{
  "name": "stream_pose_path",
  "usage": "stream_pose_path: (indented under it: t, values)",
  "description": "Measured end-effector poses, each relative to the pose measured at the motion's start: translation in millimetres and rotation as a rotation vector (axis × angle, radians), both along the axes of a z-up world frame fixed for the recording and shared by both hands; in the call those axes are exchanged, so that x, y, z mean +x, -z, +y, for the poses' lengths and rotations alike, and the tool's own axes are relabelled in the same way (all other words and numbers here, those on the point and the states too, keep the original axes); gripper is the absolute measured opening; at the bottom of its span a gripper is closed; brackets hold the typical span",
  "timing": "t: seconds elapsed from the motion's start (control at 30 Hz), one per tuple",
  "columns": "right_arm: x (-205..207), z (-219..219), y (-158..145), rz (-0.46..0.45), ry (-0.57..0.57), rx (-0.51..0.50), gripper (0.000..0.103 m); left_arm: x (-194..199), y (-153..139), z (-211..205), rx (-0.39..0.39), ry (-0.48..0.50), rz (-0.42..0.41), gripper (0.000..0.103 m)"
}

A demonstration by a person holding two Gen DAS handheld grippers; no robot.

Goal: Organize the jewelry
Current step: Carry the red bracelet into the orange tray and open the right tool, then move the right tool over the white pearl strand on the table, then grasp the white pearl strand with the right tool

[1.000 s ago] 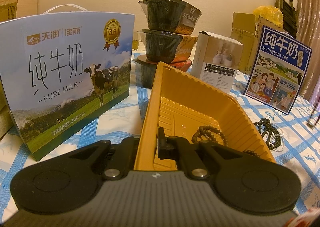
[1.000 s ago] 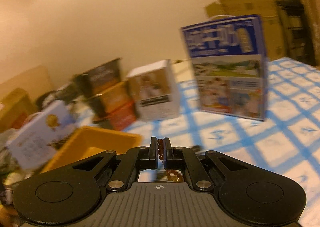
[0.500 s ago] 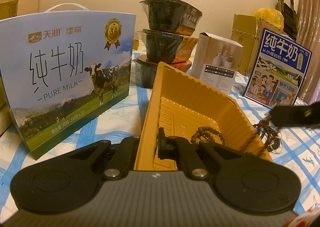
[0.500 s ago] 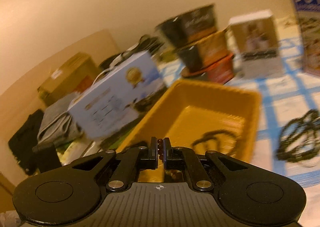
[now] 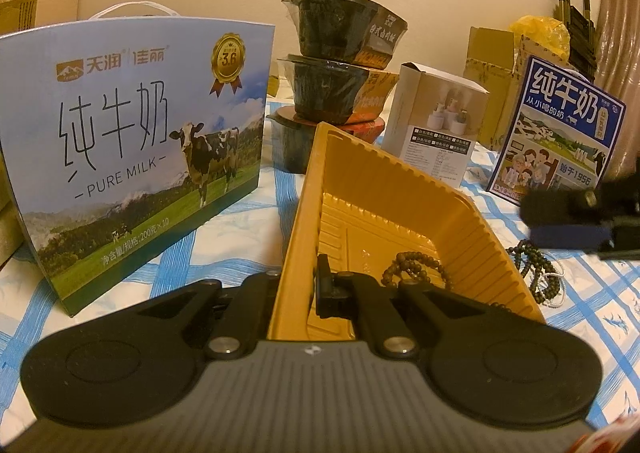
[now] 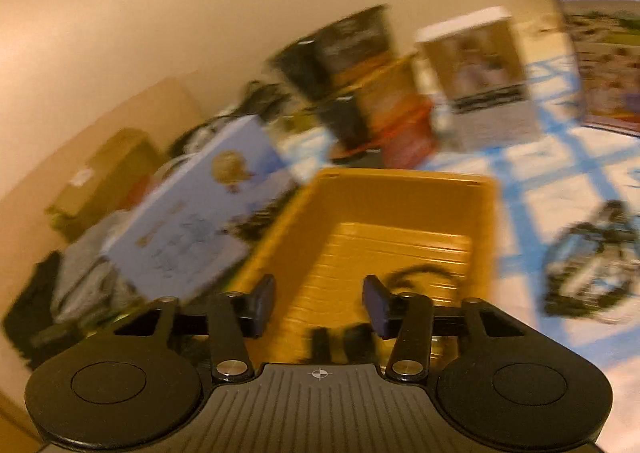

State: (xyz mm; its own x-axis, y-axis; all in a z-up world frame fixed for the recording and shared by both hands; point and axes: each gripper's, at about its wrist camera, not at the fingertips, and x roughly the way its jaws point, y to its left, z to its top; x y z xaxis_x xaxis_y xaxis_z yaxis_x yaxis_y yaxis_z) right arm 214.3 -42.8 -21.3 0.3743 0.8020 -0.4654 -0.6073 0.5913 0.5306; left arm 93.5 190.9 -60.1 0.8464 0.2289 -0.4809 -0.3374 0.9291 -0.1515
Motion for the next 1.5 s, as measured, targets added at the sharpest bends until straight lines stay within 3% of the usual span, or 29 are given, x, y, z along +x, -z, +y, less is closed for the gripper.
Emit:
stream_pose_path:
  t: [0.27,0.53,0.87,1.1,1.23,1.5]
  values:
    - [7,-71,29,0.008,0.233,-0.226,0.051,5,1,5,-0.015,-0.005,0.025,0.004]
    - [19,-122,48,0.067,0.369,-0.333,0.051,12,3,12,-0.042,-0.003,0.053,0.004]
    - [38,-116,47,-0.049,0.325,-0.421,0.051,21,0,17,-0.030,0.018,0.087,0.005]
    - [49,-115,55,-0.051,0.324,-0.401,0.051,26,0,18,-0.023,0.032,0.084,0.005]
    - [44,-98,60,-0.080,0.247,-0.415,0.030,25,1,18,-0.015,0.040,0.088,0.005]
    - [41,-65,77,-0.237,0.101,-0.539,0.017,24,2,18,-0.020,0.035,0.075,0.005]
